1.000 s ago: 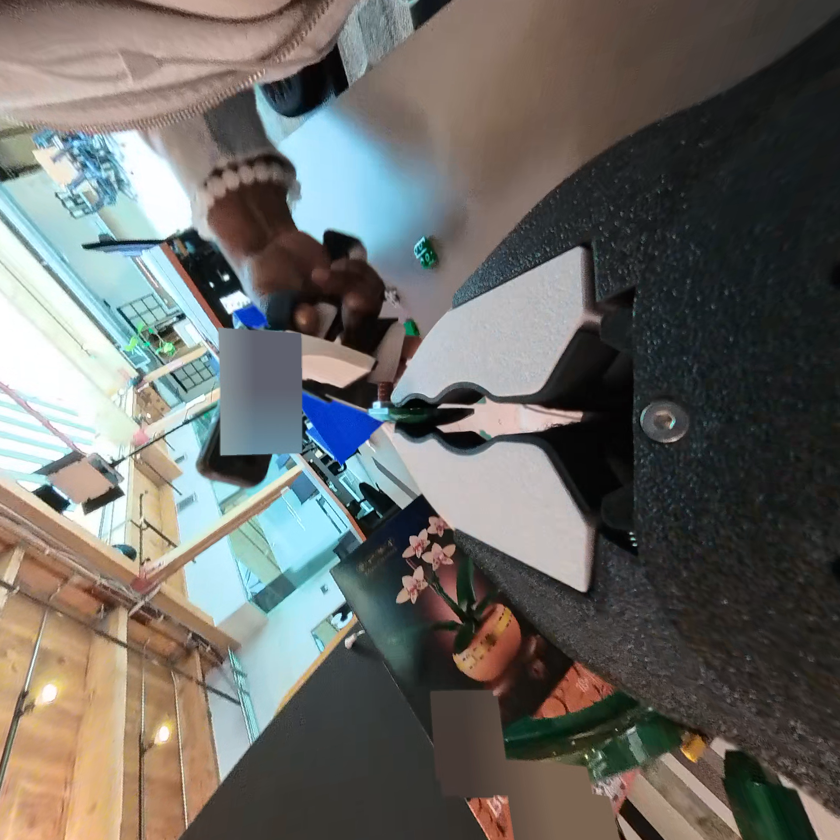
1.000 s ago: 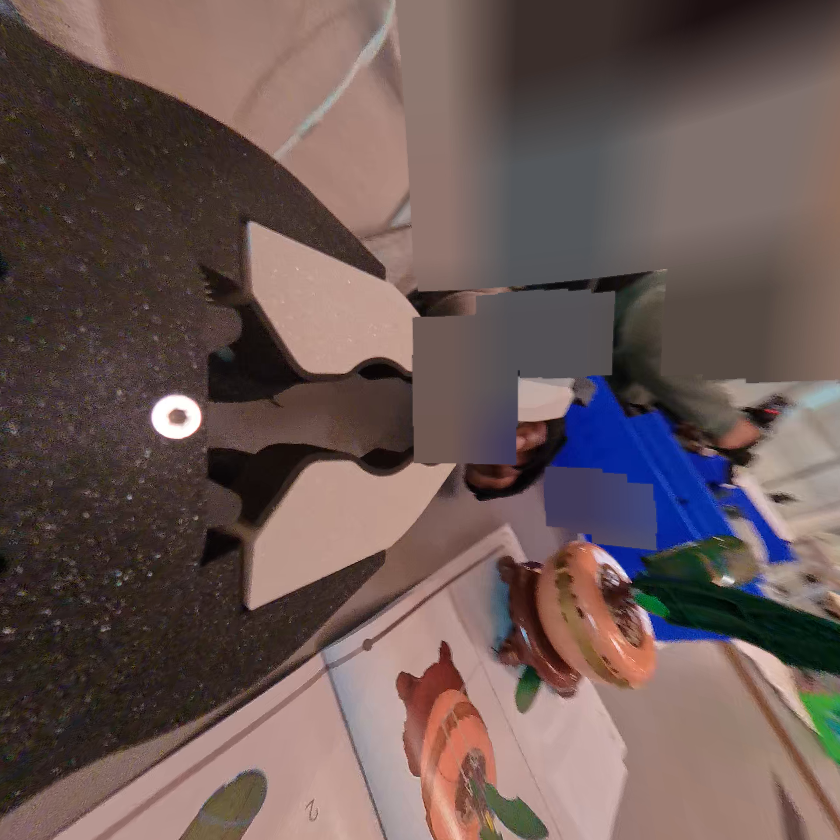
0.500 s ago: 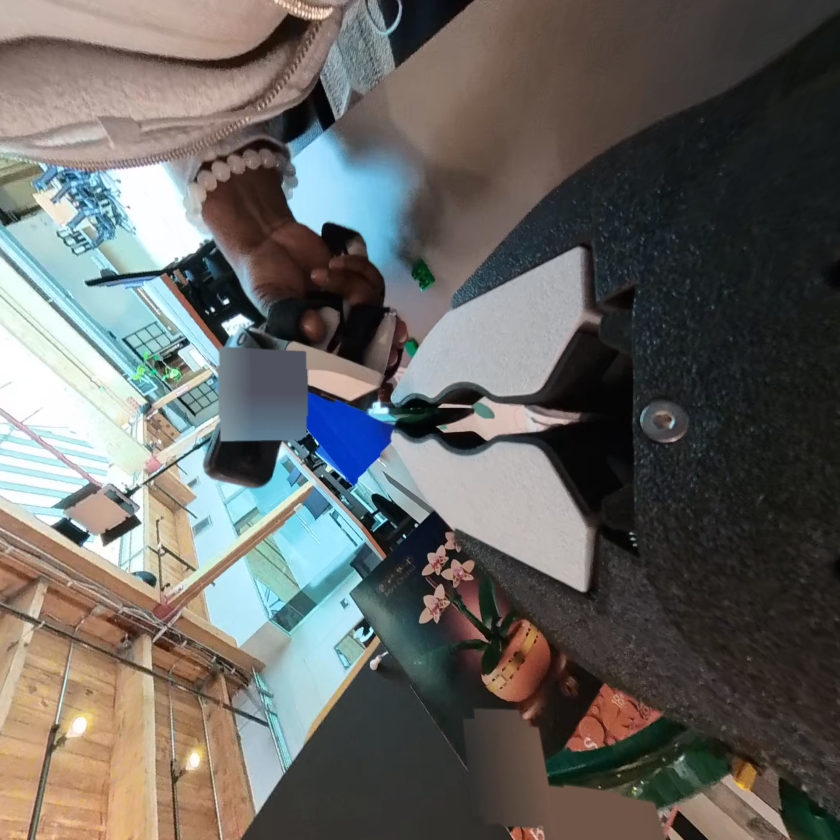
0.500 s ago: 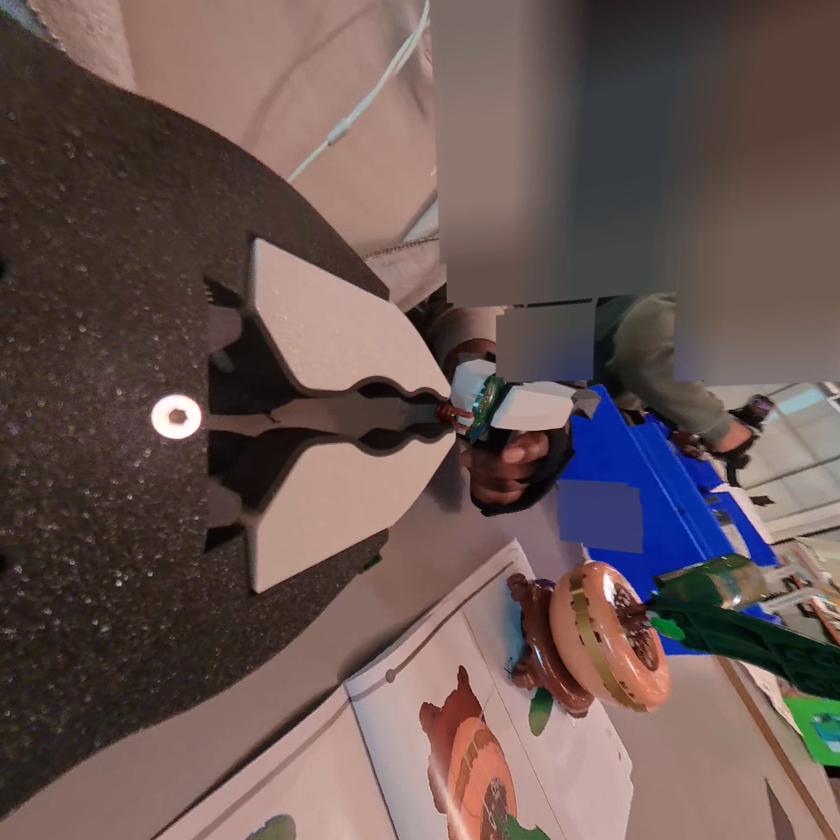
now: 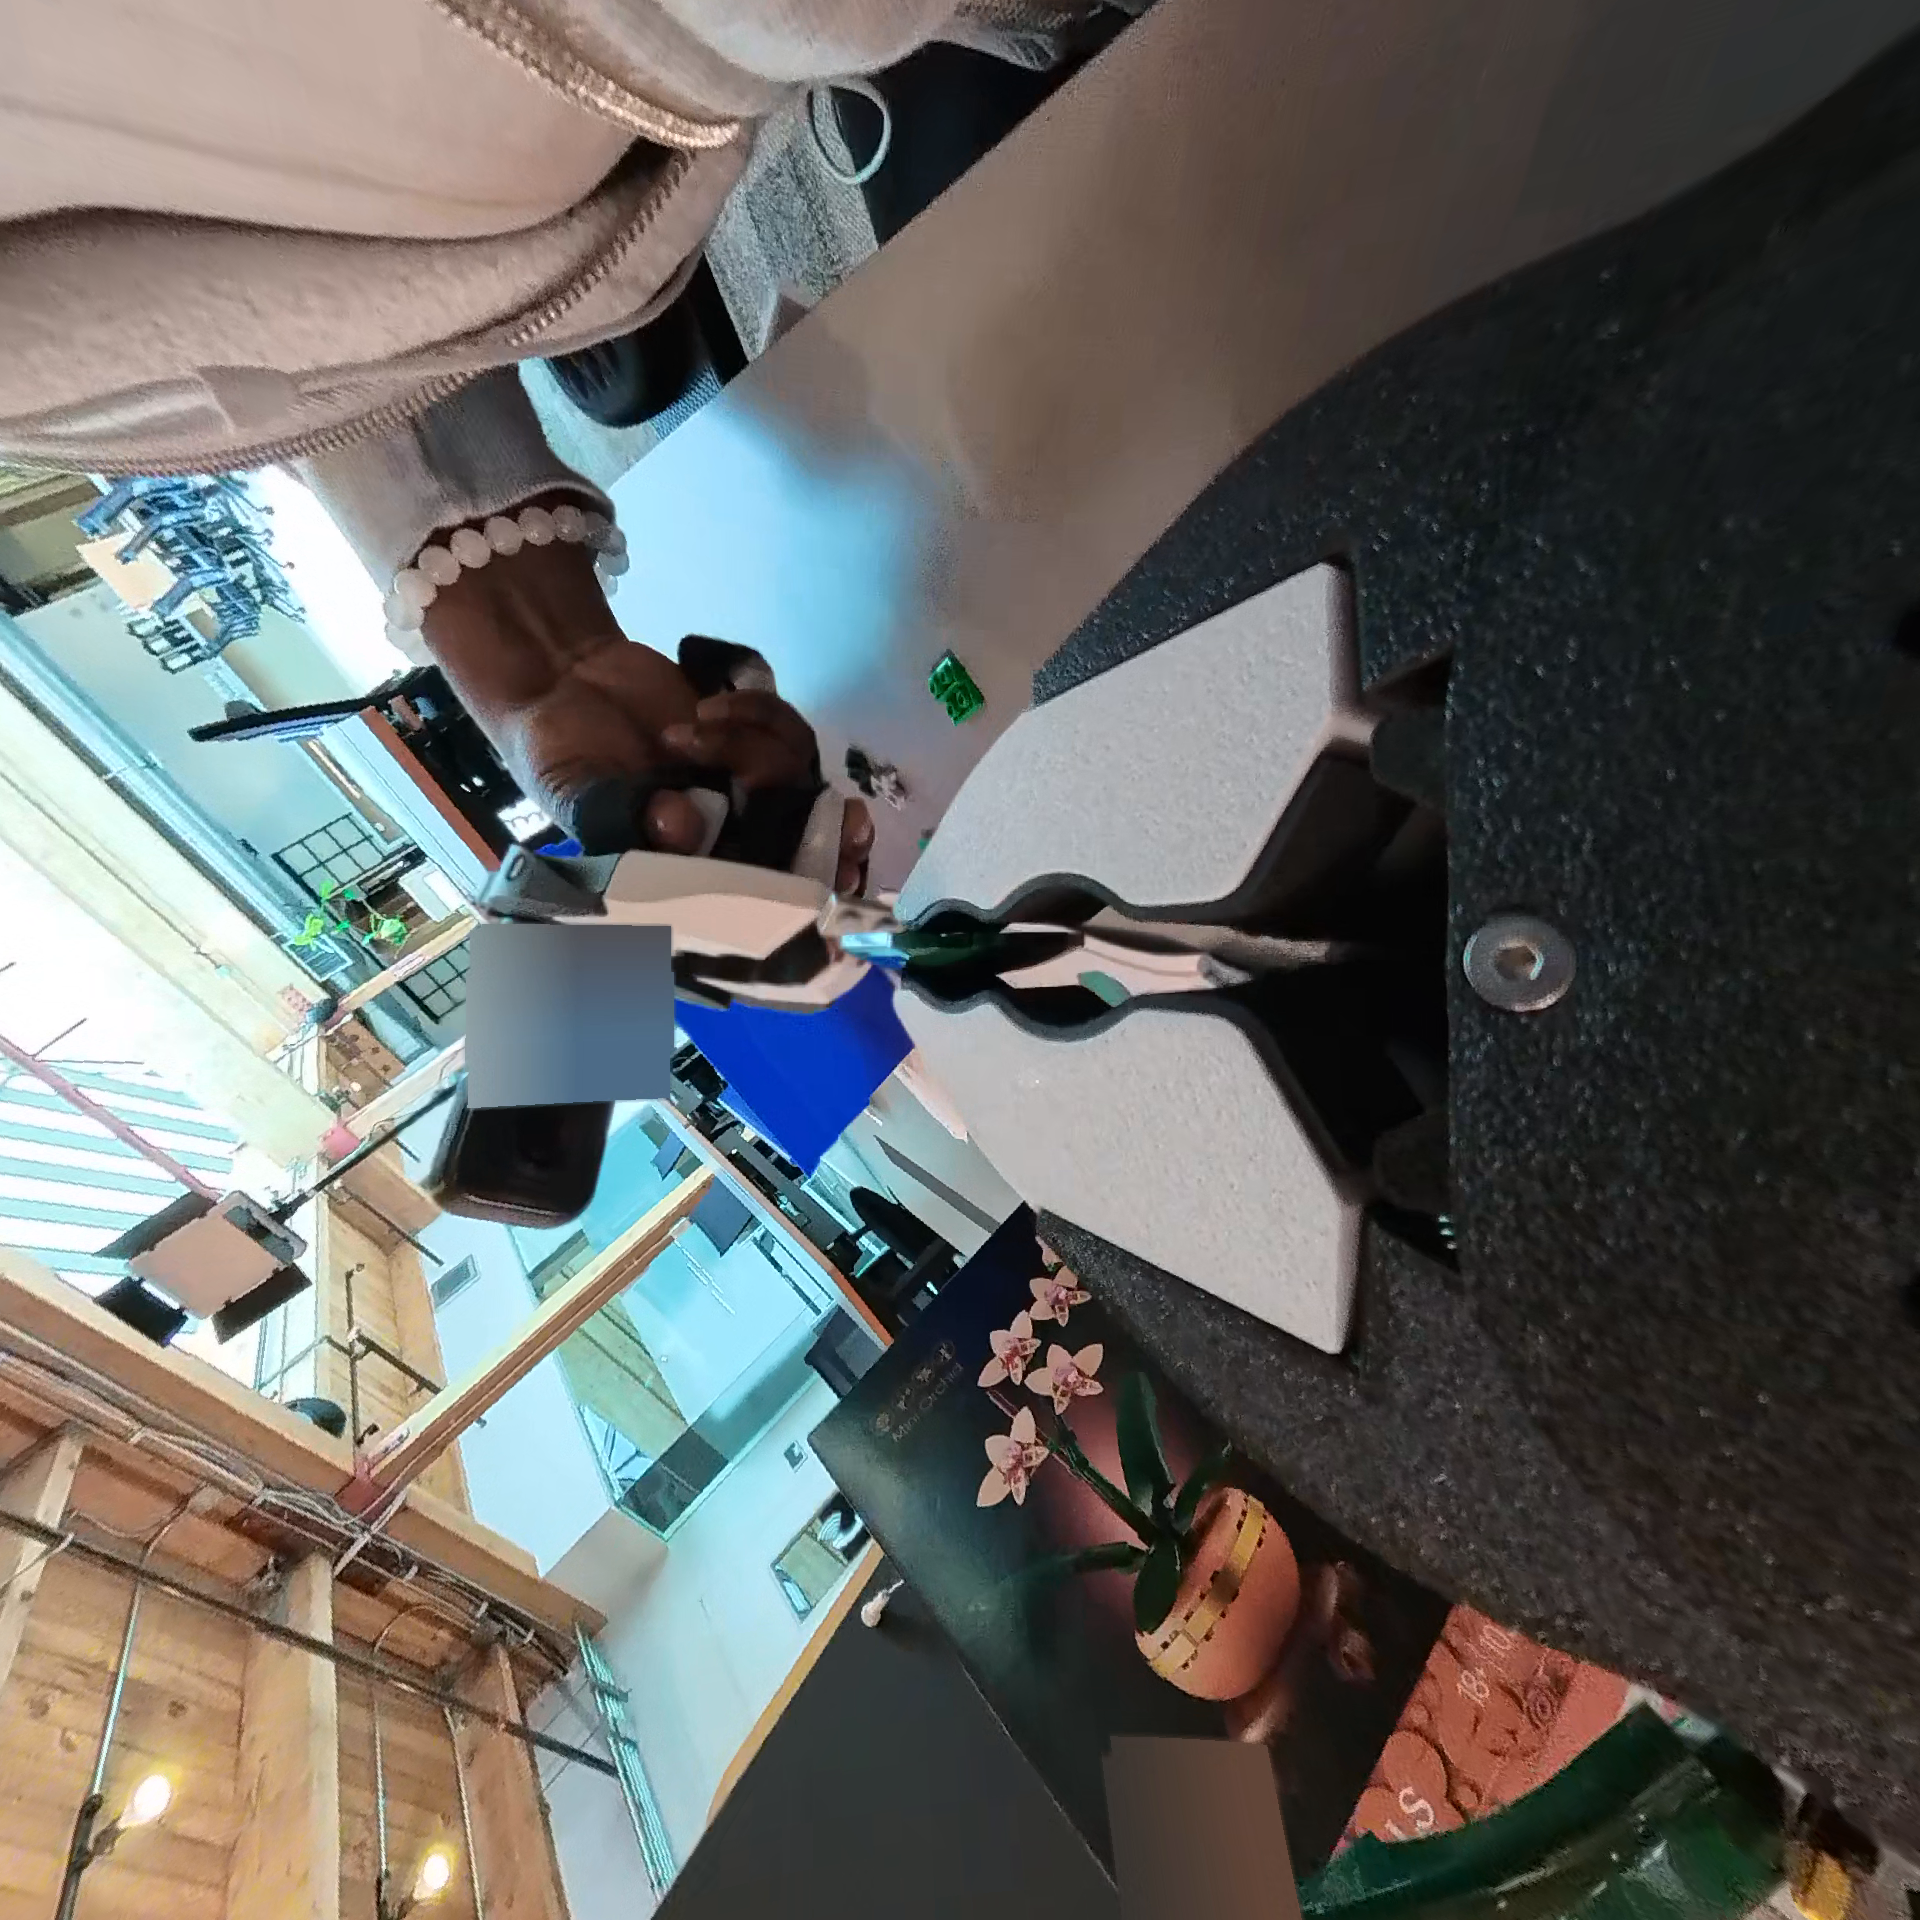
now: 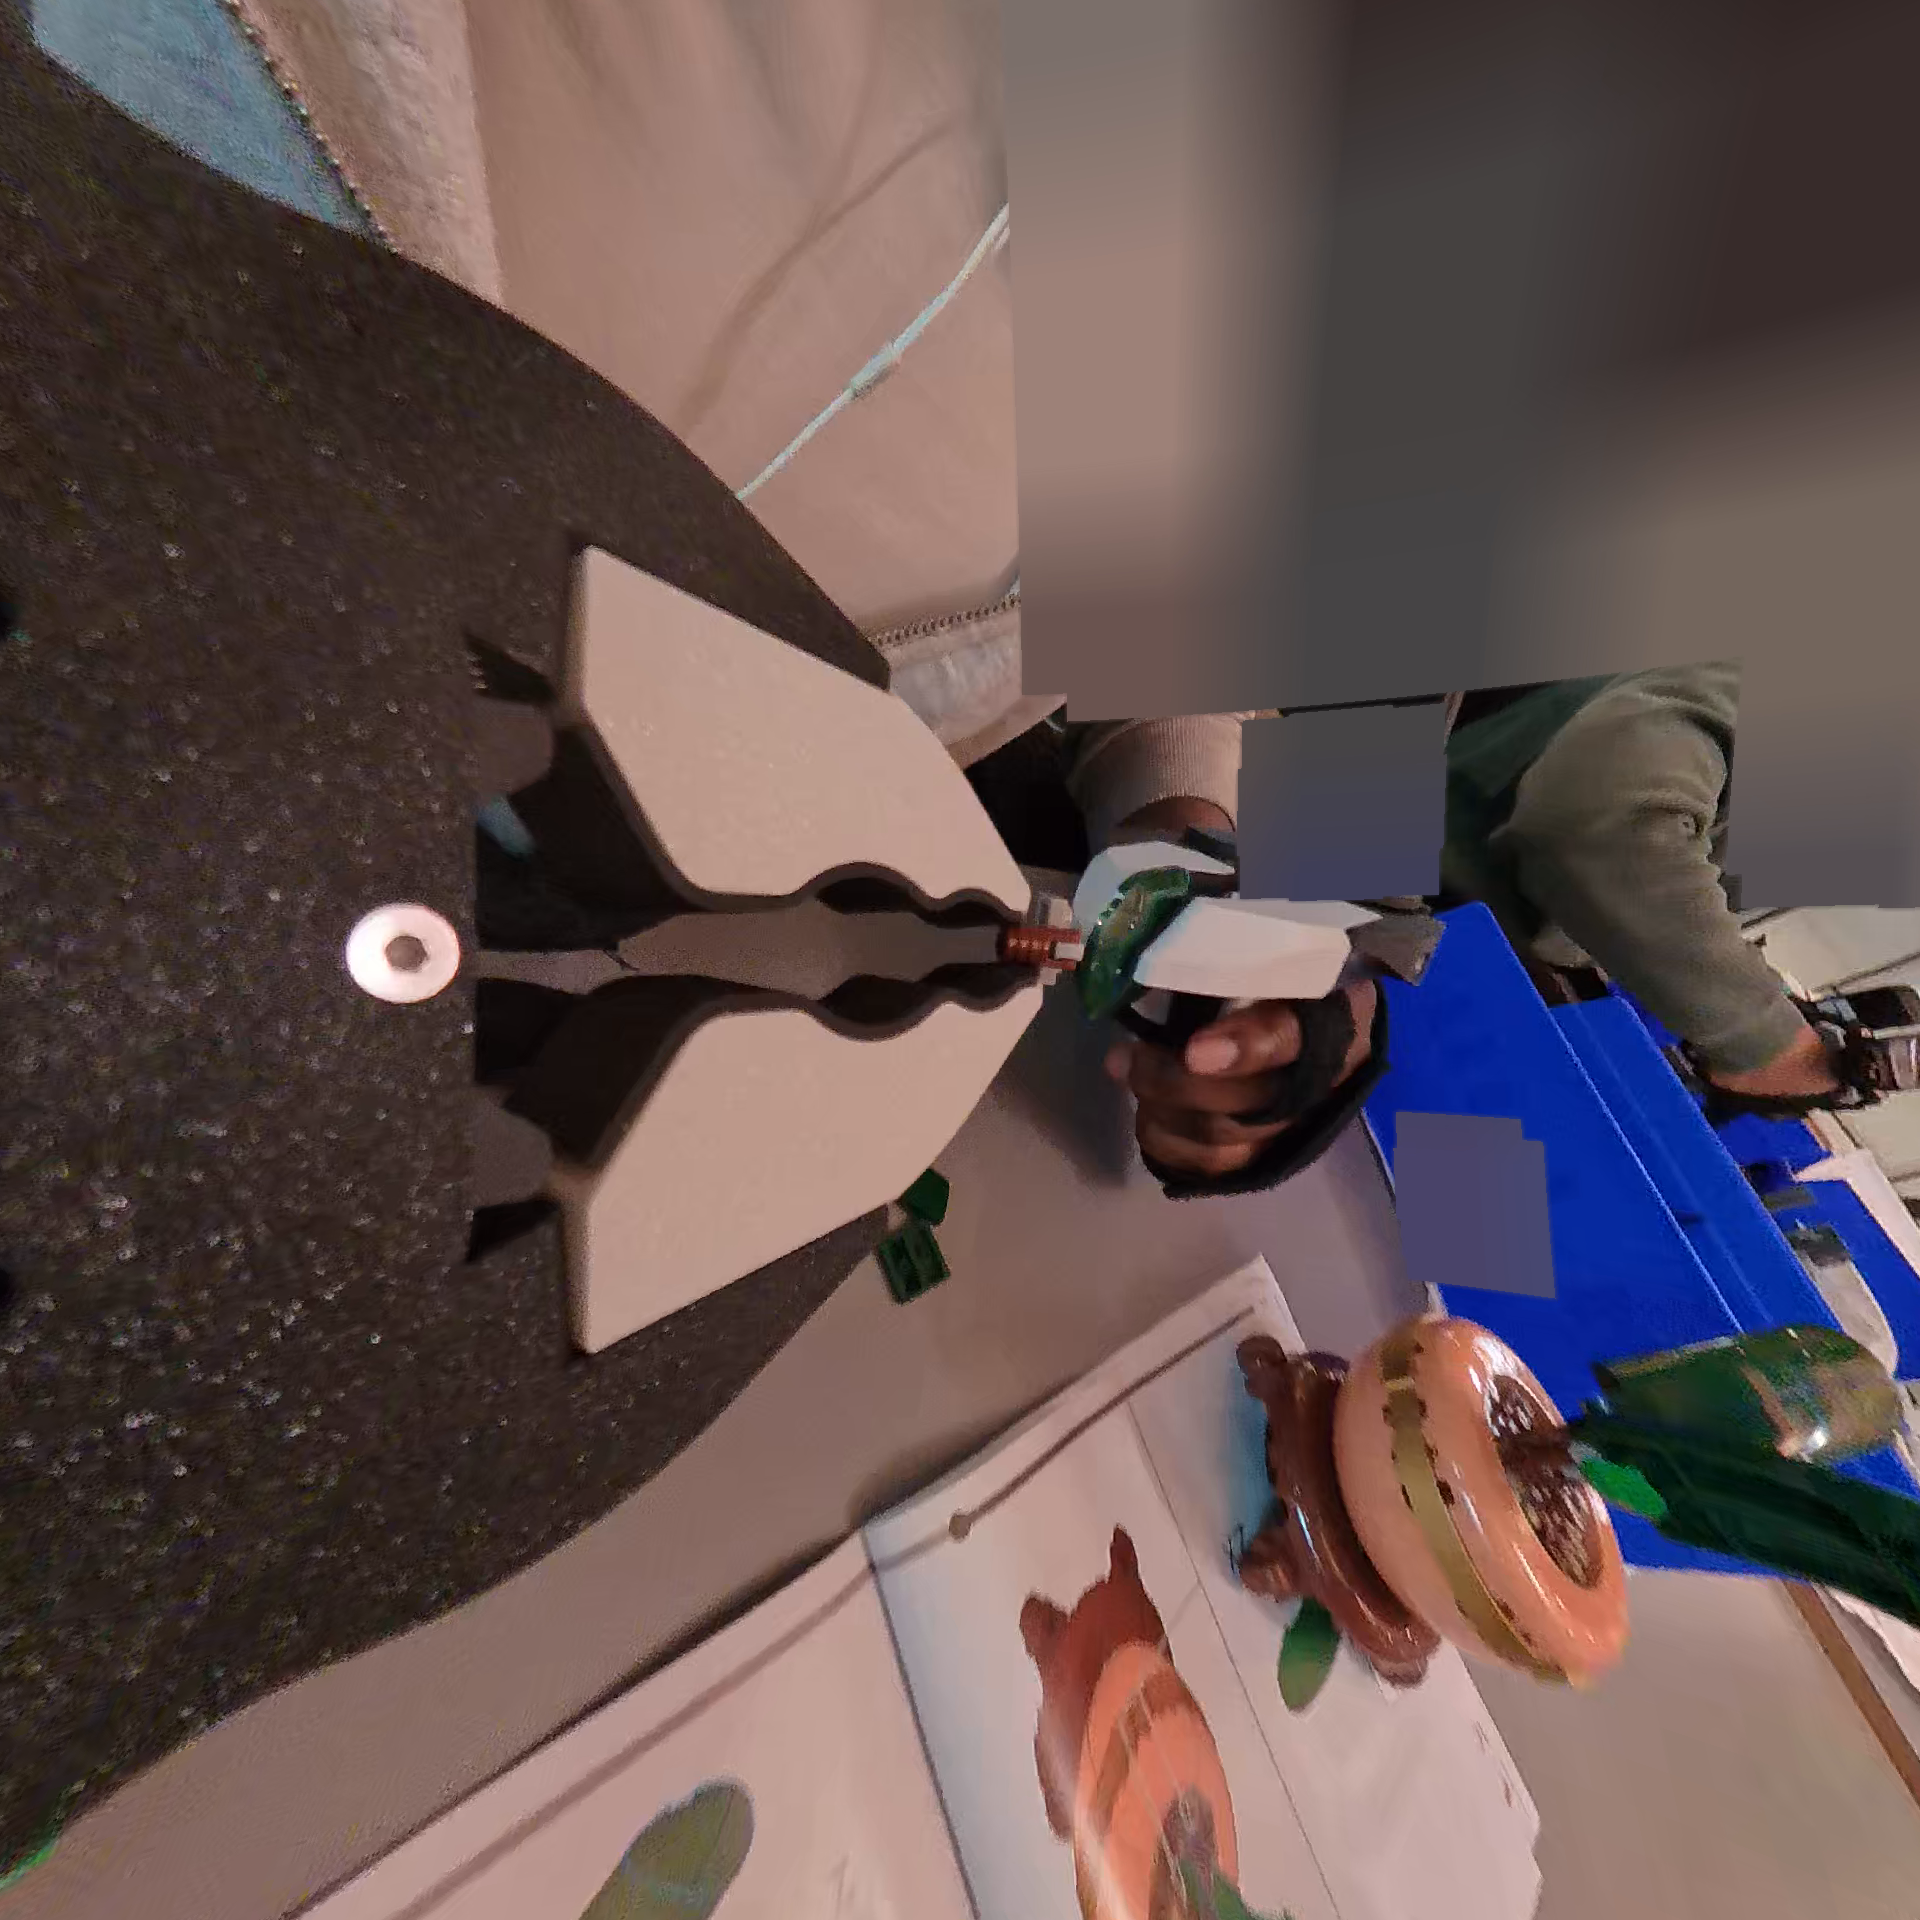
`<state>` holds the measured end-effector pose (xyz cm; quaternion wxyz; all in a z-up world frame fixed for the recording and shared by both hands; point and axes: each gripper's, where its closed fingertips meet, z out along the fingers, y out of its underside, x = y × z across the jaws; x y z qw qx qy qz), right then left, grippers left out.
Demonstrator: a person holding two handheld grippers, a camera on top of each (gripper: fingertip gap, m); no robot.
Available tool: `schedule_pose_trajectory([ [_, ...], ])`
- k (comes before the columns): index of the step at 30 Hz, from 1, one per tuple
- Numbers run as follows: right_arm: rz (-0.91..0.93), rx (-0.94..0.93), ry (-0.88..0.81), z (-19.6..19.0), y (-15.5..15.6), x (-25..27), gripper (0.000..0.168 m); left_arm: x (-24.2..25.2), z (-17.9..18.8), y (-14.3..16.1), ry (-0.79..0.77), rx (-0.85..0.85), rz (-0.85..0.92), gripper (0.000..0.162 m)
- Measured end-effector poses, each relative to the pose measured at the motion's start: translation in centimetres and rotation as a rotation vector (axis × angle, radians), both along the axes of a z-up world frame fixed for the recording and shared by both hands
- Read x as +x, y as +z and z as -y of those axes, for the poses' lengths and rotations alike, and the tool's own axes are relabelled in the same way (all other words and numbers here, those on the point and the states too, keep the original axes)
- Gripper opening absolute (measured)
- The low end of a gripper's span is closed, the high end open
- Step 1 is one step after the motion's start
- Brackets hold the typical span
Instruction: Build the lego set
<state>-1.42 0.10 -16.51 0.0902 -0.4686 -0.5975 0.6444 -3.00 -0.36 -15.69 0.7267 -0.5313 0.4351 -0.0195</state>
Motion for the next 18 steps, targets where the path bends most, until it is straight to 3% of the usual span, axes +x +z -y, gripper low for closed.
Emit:
schedule_pose_trajectory([
  [13,-0.009,-0.032,-0.034,-0.5,0.0,-0.3,0.006,-0.7,-0.3,0.1,0.055,0.024,0.007,0.005],
  [18,-0.009,-0.164,-0.144,-0.9,0.8,-1.6,0.006,-1.7,-1.0,0.5,0.122,-0.001,0.087,0.005],
])
